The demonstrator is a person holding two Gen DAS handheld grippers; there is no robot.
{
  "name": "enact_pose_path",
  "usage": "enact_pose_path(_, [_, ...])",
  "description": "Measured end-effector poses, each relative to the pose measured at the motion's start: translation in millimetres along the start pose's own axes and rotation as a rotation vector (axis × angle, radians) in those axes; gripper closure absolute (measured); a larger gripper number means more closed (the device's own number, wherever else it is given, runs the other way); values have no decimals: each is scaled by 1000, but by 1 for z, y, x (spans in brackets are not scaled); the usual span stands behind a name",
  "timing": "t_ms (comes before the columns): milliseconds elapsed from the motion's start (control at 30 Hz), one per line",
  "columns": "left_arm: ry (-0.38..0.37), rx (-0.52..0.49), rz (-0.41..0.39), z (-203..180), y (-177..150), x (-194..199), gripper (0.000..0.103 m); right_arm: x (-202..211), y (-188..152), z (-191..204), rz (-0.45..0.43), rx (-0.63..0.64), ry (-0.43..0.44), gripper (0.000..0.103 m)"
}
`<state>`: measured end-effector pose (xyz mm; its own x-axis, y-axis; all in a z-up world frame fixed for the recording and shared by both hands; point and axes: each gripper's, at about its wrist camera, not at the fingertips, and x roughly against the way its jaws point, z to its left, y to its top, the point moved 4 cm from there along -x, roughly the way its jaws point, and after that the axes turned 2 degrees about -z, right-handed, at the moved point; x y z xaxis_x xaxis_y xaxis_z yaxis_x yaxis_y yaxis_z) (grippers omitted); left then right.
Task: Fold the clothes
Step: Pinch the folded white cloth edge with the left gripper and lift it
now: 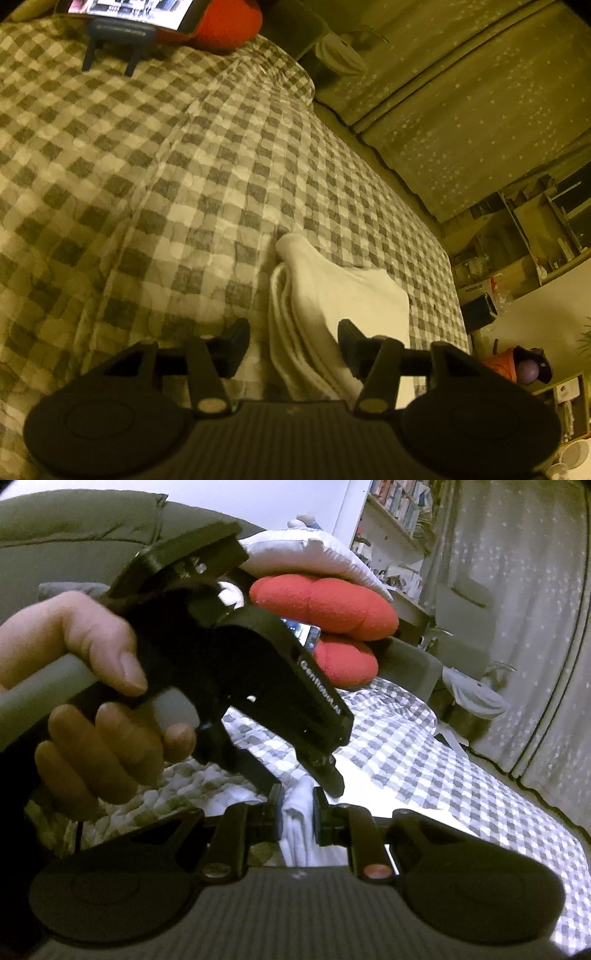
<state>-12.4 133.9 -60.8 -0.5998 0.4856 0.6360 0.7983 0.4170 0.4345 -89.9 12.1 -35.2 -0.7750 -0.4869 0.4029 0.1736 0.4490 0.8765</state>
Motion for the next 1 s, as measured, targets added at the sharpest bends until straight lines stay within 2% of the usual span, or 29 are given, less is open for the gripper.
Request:
enact_pose_path(233, [-60, 79, 21, 6, -6, -4, 41, -1, 2, -1, -3, -6, 8, 86])
enact_pose_path(500, [-49, 67, 8, 5, -6, -4, 41, 0, 3, -1, -3, -6, 6, 86])
enact_pose_path(767, [-69, 110, 7, 16, 1, 3, 40, 4, 2, -3, -8, -34, 12, 86])
enact_pose_path(1000, [-60, 84, 4, 13, 1, 6, 40, 5, 0, 0, -6, -36, 18, 86])
